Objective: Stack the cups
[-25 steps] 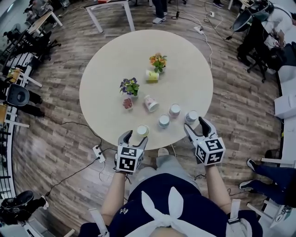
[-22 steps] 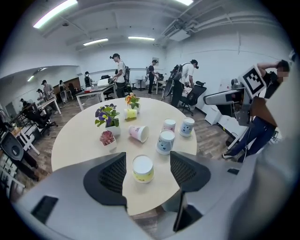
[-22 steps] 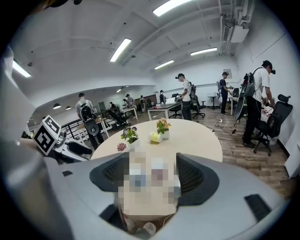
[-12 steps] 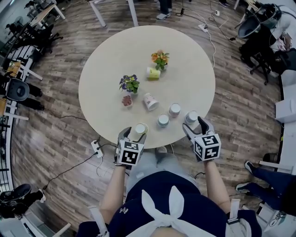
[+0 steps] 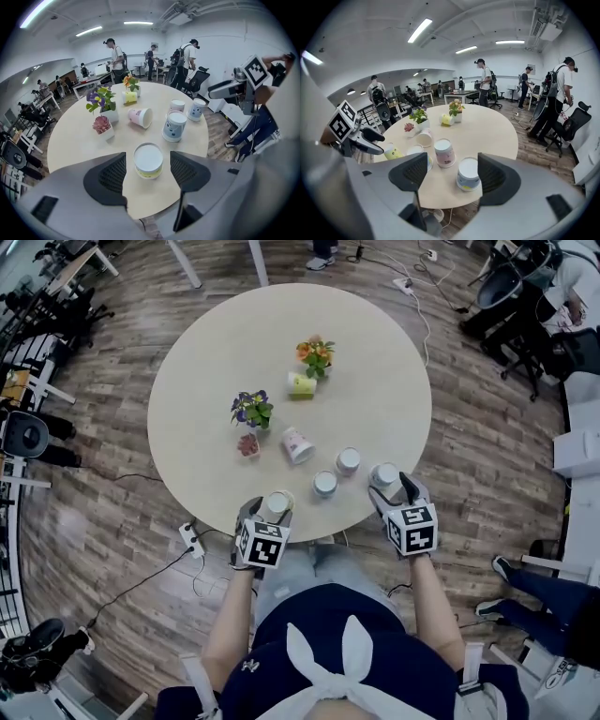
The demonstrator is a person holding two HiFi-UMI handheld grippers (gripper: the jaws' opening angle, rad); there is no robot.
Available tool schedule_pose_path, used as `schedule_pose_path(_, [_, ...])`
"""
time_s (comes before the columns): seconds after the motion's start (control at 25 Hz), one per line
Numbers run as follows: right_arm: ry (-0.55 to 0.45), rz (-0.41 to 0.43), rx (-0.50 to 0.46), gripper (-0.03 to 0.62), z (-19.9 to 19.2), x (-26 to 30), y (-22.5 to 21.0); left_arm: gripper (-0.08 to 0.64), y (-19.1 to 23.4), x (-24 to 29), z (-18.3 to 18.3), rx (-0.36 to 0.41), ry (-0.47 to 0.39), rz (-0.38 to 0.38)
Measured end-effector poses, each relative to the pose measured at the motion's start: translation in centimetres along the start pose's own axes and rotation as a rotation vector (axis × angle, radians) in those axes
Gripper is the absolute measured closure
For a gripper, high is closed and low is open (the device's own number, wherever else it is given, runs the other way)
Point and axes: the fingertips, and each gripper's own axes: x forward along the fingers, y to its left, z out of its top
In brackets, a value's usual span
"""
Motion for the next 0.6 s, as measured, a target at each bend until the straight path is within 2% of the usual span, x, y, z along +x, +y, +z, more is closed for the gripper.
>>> schedule_pose_path(0.28, [0.076, -0.059, 0.013, 0.249, -2.1, 2.4, -2.6, 0.275, 0.1, 1.4, -0.5, 0.008, 0.033, -0.021])
schedule_pose_path(0.6, [0.125, -0.076, 0.019, 0.250, -3.1, 4.6, -3.7, 0.275, 0.2, 2.7, -0.7, 0.005, 0.049, -0.040])
